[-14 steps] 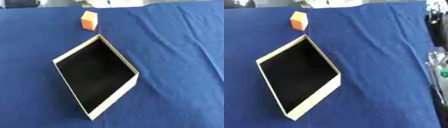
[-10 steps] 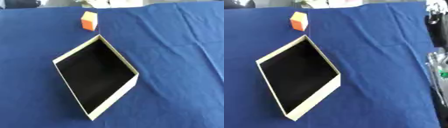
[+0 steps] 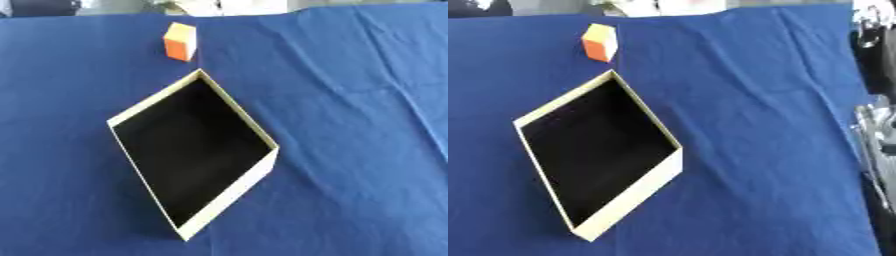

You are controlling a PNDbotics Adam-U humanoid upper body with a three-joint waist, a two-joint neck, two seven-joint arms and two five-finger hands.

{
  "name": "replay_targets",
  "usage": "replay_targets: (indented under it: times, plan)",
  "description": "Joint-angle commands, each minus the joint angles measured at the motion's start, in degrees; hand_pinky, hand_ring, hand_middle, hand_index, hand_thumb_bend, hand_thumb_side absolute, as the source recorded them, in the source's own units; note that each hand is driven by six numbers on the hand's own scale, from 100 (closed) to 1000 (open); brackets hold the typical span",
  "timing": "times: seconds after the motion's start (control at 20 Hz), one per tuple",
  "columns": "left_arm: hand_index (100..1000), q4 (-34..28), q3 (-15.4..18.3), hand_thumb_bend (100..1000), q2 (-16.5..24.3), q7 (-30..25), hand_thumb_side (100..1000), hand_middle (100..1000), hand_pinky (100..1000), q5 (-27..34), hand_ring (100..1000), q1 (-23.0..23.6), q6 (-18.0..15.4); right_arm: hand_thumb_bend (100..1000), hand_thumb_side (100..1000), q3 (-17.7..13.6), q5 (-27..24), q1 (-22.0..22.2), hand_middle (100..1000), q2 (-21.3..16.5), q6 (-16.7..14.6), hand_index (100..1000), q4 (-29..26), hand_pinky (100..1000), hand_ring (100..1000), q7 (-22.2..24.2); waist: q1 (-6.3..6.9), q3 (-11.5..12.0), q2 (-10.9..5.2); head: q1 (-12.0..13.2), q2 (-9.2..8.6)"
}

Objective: Pick up objects on the table and place them in the box.

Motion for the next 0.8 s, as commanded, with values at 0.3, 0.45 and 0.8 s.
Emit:
replay_targets:
  times: [0.3, 0.45, 0.8]
  plan:
    - [843, 4.0, -0.6, 242, 0.2, -7.4, 305, 743, 547, -1.0, 748, -3.2, -3.5, 100, 789, -0.6, 0.1, -0.1, 578, -0.7, -0.1, 747, -0.9, 770, 765, -0.1, 0.15, 0.6, -1.86, 0.3, 1.83]
    - [843, 5.1, -0.5, 242, -0.3, -9.0, 305, 743, 547, -2.0, 748, -3.7, -4.6, 100, 789, -0.7, 0.1, 0.0, 578, -0.7, -0.1, 747, -0.9, 770, 765, -0.1, 0.17, 0.9, -1.94, 0.3, 2.02]
    - [873, 8.9, -3.1, 525, -1.8, -11.4, 418, 784, 618, -4.5, 800, -5.4, -6.6, 100, 790, -0.7, -0.1, 0.1, 578, -0.7, -0.1, 746, -0.9, 769, 764, -0.3, -0.19, 2.6, -1.96, 0.6, 1.88]
